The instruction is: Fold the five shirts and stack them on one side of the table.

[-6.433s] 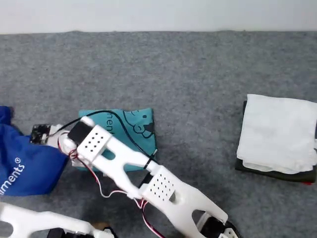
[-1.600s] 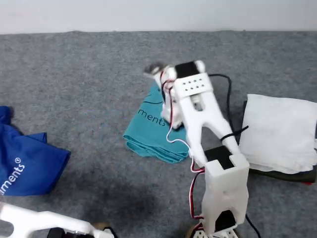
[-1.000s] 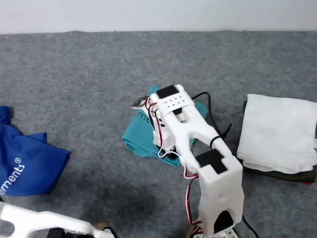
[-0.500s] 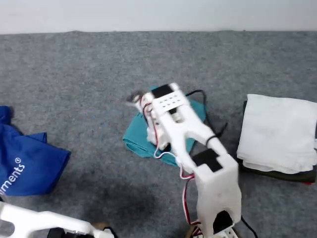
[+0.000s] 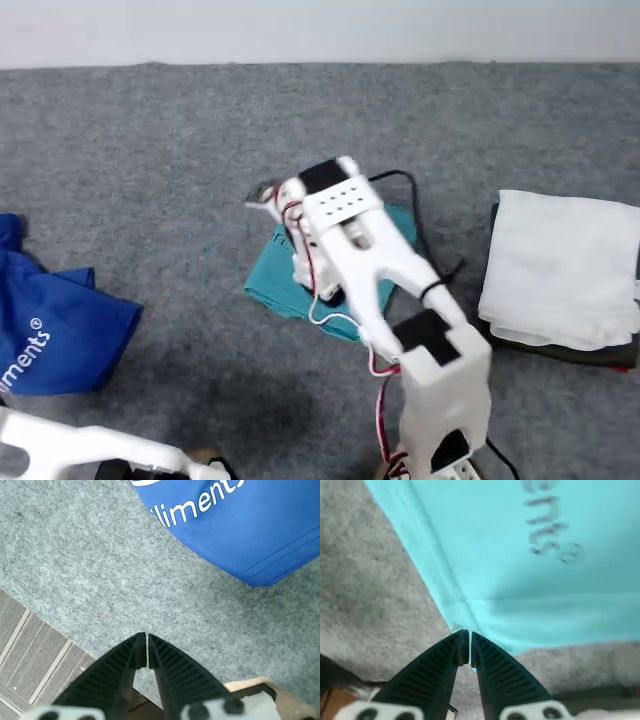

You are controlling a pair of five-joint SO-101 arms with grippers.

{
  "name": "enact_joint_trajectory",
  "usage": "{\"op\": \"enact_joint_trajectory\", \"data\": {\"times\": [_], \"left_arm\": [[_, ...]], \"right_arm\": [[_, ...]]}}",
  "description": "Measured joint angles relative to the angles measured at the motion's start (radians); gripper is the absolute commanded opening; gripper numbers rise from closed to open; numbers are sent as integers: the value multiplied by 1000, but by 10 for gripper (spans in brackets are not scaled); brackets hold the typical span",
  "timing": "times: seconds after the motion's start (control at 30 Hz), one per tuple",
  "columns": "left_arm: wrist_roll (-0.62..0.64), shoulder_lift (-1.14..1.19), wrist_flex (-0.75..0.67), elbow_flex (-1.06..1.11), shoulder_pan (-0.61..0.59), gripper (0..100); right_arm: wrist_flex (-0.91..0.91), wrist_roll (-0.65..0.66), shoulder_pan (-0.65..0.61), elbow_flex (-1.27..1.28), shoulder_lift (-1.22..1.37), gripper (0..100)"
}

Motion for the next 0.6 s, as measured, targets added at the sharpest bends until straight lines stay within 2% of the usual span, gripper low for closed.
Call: {"op": "enact_joint_trajectory", "data": {"times": [0.2, 0.37, 0.5, 0.6], "left_arm": [[0, 0, -34, 2, 0, 19], [0, 0, -34, 2, 58, 19], [0, 0, -34, 2, 123, 19], [0, 0, -34, 2, 149, 19]], "right_arm": [[0, -127, 84, 0, -143, 15], [0, -321, 150, 0, -160, 15], [-26, -474, 149, 0, -120, 20], [-109, -632, 160, 0, -61, 120]]}}
